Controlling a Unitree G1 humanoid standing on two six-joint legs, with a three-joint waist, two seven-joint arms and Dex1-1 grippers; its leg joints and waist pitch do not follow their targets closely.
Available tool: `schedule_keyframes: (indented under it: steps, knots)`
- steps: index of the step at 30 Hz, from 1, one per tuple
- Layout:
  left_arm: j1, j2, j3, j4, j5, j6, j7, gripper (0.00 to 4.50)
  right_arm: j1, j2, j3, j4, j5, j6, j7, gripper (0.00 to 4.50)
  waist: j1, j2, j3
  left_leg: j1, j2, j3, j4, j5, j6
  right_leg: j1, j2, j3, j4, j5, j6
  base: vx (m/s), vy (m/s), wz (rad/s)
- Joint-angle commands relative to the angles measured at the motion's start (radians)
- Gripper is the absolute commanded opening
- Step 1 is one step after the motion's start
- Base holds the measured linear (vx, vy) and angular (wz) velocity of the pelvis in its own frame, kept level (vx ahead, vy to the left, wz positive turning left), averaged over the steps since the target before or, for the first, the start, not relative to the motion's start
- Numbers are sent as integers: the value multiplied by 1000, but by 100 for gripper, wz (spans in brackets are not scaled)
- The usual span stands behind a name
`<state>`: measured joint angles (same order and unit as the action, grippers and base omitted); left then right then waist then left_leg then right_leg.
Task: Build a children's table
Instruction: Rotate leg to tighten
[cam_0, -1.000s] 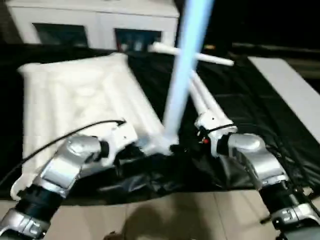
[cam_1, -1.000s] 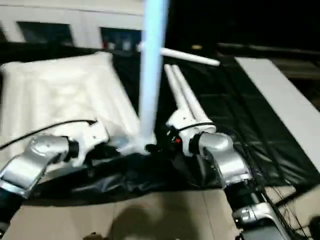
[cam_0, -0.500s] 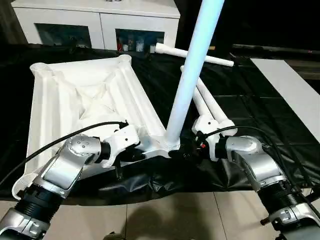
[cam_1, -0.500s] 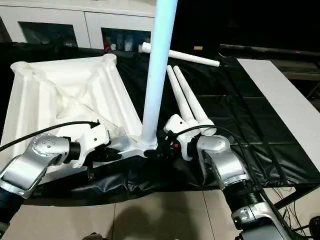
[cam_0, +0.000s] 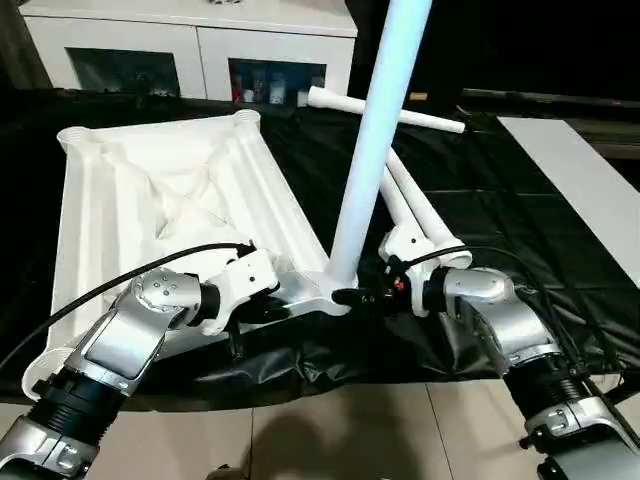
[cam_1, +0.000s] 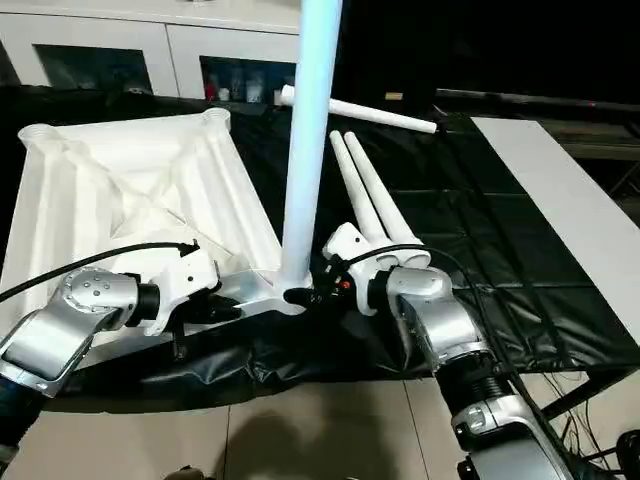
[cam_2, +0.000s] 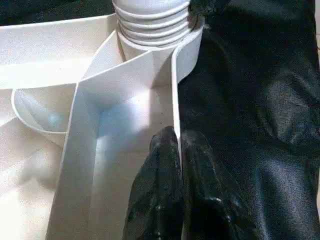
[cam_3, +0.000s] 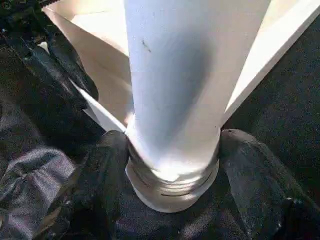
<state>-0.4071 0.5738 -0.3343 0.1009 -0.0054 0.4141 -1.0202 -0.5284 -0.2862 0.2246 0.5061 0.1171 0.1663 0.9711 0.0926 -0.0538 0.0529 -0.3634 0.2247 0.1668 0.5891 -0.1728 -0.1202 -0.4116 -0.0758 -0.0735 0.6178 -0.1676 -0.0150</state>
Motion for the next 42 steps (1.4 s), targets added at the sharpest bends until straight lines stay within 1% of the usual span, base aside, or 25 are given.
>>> schedule_keyframes:
  steps: [1, 2, 3, 4, 5, 6, 7, 9, 11, 12, 16, 18, 19, 22, 23, 27, 30, 34, 36, 37, 38, 39, 40, 41, 42]
  knots:
    - [-9, -7, -24, -26, 1, -15, -12, 0, -25, 7, -5, 32, 3, -6, -7, 268, -4, 10, -63, 7, 3, 6, -73, -247, 8, 50, -51, 42, -74, -302, -158, 0, 0, 0]
    - [-8, -5, -24, -28, 1, -14, -13, 0, -28, 12, -8, 46, 5, -6, -8, 319, -4, 8, -63, 6, 3, 6, -73, -246, 8, 51, -52, 42, -75, -305, -156, 0, 0, 0]
    - [-8, -5, -24, -28, 1, -14, -13, 0, -28, 12, -8, 46, 5, -6, -8, 333, -5, 10, -63, 7, 4, 6, -73, -248, 8, 49, -52, 43, -75, -309, -156, 0, 0, 0]
    - [-8, -5, -23, -29, 1, -13, -13, 0, -31, 15, -9, 54, 6, -7, -6, 333, -5, 10, -62, 7, 4, 6, -73, -251, 8, 49, -52, 43, -76, -313, -155, 0, 0, 0]
    - [-7, -4, -23, -30, 1, -12, -14, 0, -33, 18, -10, 60, 5, -9, -3, 352, -5, 10, -63, 9, 4, 6, -73, -253, 7, 48, -52, 43, -76, -313, -157, 0, 0, 0]
    - [-7, -4, -23, -30, 1, -12, -14, 0, -33, 18, -10, 60, 5, -9, -3, 352, -4, 11, -64, 11, 5, 7, -72, -250, 8, 46, -52, 44, -75, -300, -163, 0, 0, 0]
    - [-6, -4, -23, -32, 1, -11, -13, 0, -38, 24, -8, 69, -9, -25, -18, 367, -3, 11, -65, 11, 5, 7, -72, -245, 9, 46, -52, 44, -74, -289, -167, 0, 0, 0]
    - [-6, -4, -23, -32, 2, -11, -14, 0, -41, 27, -7, 75, -13, -32, -21, 380, -3, 11, -66, 9, 5, 7, -72, -228, 9, 48, -50, 43, -69, -256, -175, 0, 0, 0]
    - [-6, -4, -24, -31, 4, -12, -14, 0, -46, 33, -6, 85, -14, -39, -19, 380, -2, 11, -65, 9, 5, 8, -72, -225, 10, 48, -50, 44, -68, -246, -177, 0, 0, 0]
    - [-6, -5, -24, -31, 4, -12, -15, 0, -48, 36, -4, 88, -13, -42, -16, 380, -2, 14, -66, 9, 4, 8, -71, -223, 10, 49, -50, 45, -67, -243, -179, 0, 0, 0]
    - [-7, -5, -25, -31, 5, -12, -14, 0, -51, 40, -3, 98, -8, -46, -5, 380, -2, 13, -67, 8, 5, 8, -71, -223, 10, 50, -50, 45, -66, -234, -182, 0, 0, 0]
    - [-7, -5, -24, -32, 6, -11, -13, 0, -55, 43, -7, 110, -7, -52, 0, 380, -3, 11, -65, 8, 4, 7, -72, -234, 9, 50, -50, 44, -68, -253, -177, 0, 0, 0]
    - [-6, -6, -24, -32, 6, -10, -13, 0, -56, 44, -9, 114, -7, -54, 2, 362, -3, 11, -65, 8, 4, 7, -73, -238, 8, 50, -51, 44, -69, -269, -173, 0, 0, 0]
    - [-3, -4, -23, -34, 5, -9, -15, 0, -59, 44, -13, 118, -4, -57, 7, 334, -2, 11, -65, 9, 5, 7, -72, -239, 8, 49, -51, 45, -71, -277, -170, 0, 0, 0]
    - [-2, -3, -22, -34, 4, -9, -16, 0, -60, 44, -14, 121, -3, -59, 8, 334, -3, 10, -65, 6, 4, 7, -73, -234, 8, 50, -51, 45, -70, -272, -169, 0, 0, 0]
    - [-2, -2, -24, -34, 3, -6, -21, 0, -61, 46, -19, 128, 0, -62, 9, 298, -2, 12, -66, 9, 5, 8, -72, -226, 10, 49, -51, 45, -68, -255, -176, 0, 0, 0]
    - [-2, -2, -24, -34, 3, -4, -22, 0, -60, 48, -20, 132, -2, -65, 6, 281, -3, 12, -66, 8, 5, 8, -72, -227, 10, 49, -50, 45, -68, -252, -177, 0, 0, 0]
    - [-1, -2, -24, -34, 3, -3, -22, 0, -59, 52, -24, 137, -4, -67, -9, 273, -3, 12, -66, 8, 4, 8, -72, -228, 10, 50, -50, 45, -68, -253, -177, 0, 0, 0]
    - [2, -11, -21, -25, 3, 1, -8, 0, -61, 73, -40, 155, -9, -69, -73, 273, -4, 12, -65, 7, 4, 7, -73, -236, 6, 50, -52, 45, -70, -272, -173, 0, 0, 0]
    - [1, -26, -15, -14, 5, 10, 14, 0, -65, 90, -51, 171, -14, -74, -123, 271, -6, 11, -64, 6, 4, 7, -73, -240, 4, 49, -51, 45, -70, -281, -171, 0, 0, 0]
    - [-9, -60, -5, 19, 18, 18, 69, 0, -73, 123, -76, 199, -15, -76, -214, 270, -9, 11, -63, 8, 3, 7, -74, -252, -6, 46, -53, 45, -74, -314, -163, 0, 0, 0]
    - [-10, -65, -4, 24, 20, 20, 77, 0, -74, 128, -80, 204, -15, -76, -227, 270, -9, 11, -63, 8, 3, 7, -74, -252, -6, 46, -53, 45, -74, -314, -163, 0, 0, 0]
    - [-22, -101, 5, 53, 31, 37, 134, 0, -77, 160, -98, 220, -15, -71, -303, 270, -11, 10, -60, 6, 1, 5, -75, -266, -14, 47, -52, 44, -77, -353, -150, 0, 0, 0]
    - [-34, -134, 15, 77, 38, 53, 182, 0, -79, 186, -113, 231, -14, -67, -367, 270, -10, 10, -60, 10, 2, 4, -75, -281, -21, 43, -53, 43, -81, -390, -137, 0, 0, 0]
    - [-50, -178, 30, 109, 44, 80, 246, 0, -83, 223, -135, 248, -12, -64, -454, 270, -15, 9, -60, 13, 1, 7, -73, -286, -25, 38, -54, 47, -83, -402, -133, 0, 0, 0]
